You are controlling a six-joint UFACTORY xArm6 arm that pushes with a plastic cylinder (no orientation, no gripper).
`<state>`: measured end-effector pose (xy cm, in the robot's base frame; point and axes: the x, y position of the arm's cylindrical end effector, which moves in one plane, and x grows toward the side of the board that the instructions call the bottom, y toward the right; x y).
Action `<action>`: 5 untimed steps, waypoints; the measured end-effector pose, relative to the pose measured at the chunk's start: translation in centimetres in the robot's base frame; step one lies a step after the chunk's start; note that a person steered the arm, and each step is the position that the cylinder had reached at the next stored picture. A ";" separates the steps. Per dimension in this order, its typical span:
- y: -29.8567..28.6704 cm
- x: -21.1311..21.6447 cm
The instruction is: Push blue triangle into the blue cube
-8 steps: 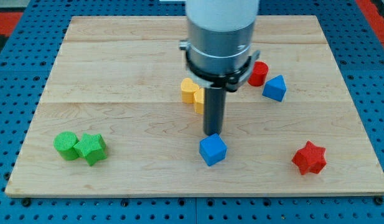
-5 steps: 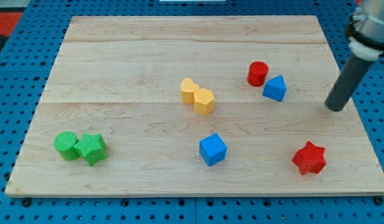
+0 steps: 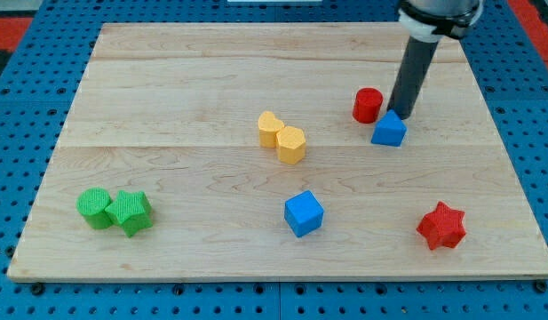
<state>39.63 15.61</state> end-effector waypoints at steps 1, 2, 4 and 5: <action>-1.3 0.5; -3.1 0.9; -3.2 0.9; -2.3 0.9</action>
<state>40.54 13.32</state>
